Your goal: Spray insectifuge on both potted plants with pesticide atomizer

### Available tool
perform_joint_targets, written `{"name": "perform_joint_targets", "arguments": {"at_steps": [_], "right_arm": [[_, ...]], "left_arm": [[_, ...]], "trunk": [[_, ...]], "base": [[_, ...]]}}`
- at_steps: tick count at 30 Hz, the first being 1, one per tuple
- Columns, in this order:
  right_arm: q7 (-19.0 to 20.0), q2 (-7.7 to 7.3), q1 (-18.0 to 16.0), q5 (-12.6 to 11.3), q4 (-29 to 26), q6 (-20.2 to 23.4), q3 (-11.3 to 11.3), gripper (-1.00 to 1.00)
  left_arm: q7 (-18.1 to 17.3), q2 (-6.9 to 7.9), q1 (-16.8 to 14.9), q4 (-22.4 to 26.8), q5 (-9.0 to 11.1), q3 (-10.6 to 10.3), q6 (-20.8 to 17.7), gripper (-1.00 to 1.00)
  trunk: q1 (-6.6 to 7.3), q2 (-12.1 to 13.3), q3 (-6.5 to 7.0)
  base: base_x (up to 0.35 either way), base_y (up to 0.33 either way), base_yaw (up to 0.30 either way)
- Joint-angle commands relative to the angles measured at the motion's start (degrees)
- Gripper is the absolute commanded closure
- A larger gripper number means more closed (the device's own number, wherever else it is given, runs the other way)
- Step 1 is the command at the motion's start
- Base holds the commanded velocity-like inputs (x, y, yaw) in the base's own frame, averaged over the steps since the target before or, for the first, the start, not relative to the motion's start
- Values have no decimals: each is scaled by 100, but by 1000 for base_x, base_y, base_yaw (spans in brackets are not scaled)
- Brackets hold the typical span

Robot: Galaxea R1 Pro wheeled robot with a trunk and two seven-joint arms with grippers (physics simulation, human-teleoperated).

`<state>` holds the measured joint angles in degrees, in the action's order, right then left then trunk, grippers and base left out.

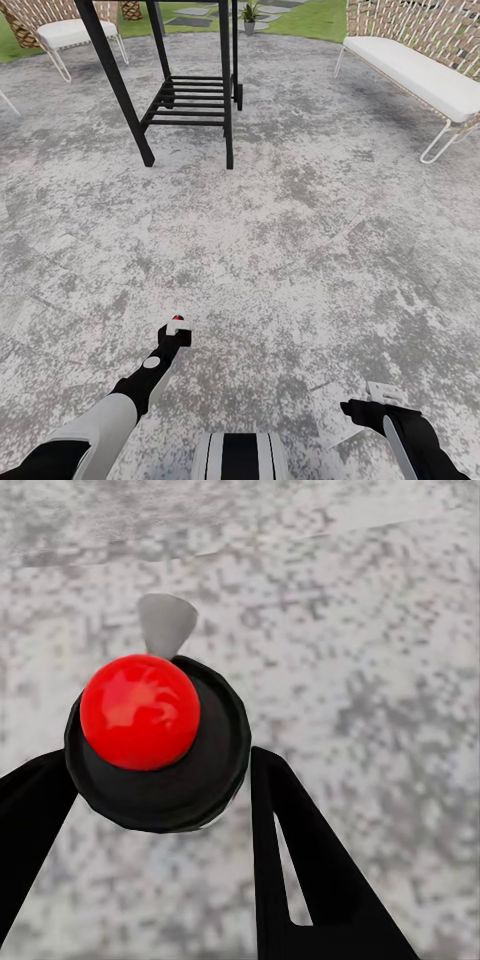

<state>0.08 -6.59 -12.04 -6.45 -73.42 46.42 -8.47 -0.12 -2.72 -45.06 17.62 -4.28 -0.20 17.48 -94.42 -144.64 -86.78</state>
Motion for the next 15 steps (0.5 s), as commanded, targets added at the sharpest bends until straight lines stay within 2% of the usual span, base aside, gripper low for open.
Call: {"name": "perform_joint_targets", "arguments": {"at_steps": [1,10,15], "right_arm": [[1,0,-1,-32,-5,25,-6,-100],[1,-1,-1,-32,-5,25,-6,-100],[1,-1,0,-32,-5,25,-6,-100]], "left_arm": [[3,-1,-3,-4,-47,9,18,100],[3,-1,-3,-4,-47,2,9,100],[3,-1,-3,-4,-47,-5,9,100]], "trunk": [[1,-1,-3],[1,-1,-3],[14,5,108]], "base": [[0,0,0],[0,0,0],[0,0,0]]}}
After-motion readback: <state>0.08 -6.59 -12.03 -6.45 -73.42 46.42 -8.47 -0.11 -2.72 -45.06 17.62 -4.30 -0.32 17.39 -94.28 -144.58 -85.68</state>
